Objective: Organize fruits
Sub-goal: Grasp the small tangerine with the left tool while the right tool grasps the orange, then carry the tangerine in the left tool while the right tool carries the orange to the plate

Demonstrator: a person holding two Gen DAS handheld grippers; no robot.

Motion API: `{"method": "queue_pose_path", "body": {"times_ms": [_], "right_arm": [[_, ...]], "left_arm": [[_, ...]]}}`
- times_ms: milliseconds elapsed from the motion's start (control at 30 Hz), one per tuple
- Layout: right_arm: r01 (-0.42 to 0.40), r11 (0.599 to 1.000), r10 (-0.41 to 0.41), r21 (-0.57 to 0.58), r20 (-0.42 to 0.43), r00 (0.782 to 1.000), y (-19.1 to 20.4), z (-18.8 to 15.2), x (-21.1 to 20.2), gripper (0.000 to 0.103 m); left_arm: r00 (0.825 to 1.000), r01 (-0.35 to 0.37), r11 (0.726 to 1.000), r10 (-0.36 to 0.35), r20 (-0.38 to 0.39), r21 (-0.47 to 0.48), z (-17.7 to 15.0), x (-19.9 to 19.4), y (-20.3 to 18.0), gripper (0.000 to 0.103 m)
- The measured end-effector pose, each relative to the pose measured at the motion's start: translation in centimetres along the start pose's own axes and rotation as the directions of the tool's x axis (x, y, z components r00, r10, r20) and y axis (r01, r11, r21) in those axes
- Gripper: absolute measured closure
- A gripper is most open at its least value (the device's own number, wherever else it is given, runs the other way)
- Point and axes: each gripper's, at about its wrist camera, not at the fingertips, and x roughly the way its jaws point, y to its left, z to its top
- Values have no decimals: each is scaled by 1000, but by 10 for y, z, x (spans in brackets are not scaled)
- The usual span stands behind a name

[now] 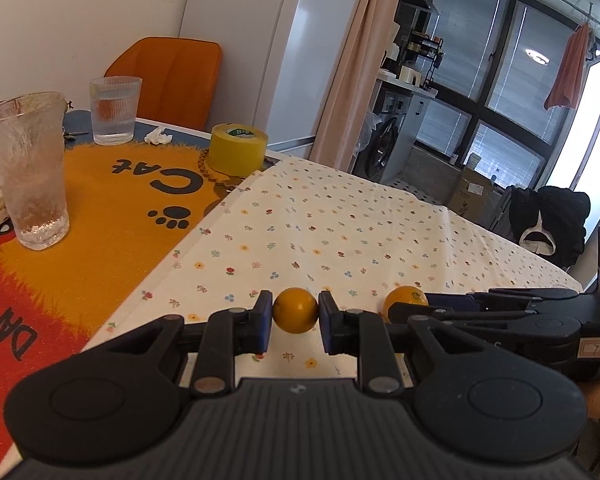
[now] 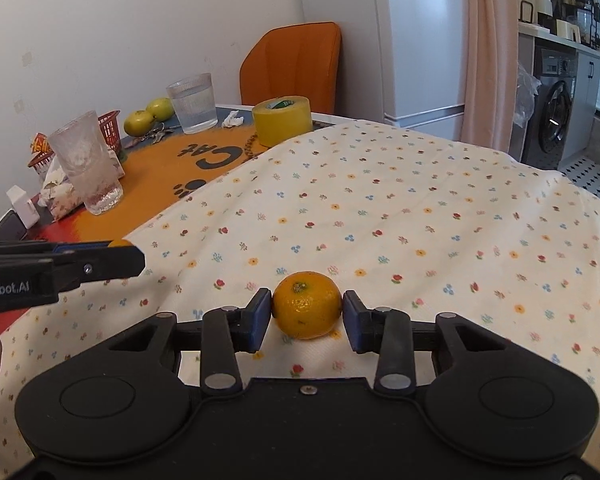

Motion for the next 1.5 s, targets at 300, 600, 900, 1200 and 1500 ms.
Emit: {"method": "queue_pose_path", "body": {"times_ms": [300,600,900,1200,1500], "right_arm": [[29,1000,-29,10,37,999,-5,-3,-29,66],[84,995,-89,60,86,992,-21,-12,-69,66],[142,982,-157,121,126,980,-45,-25,-110,66],[178,965,-210,191,160,965,-71,-46,-149,66],[221,947,-263,231,166,951,-92,-68,-176,66]], "left_arm": [[999,38,999,-38,2,27,0,2,-20,80],[995,97,993,-97,9,73,5,1,-50,80],[987,160,980,-162,5,122,8,0,-87,80],[977,211,963,-212,-11,165,3,-2,-121,80],[966,259,944,-257,-37,205,-6,-4,-156,80]]}}
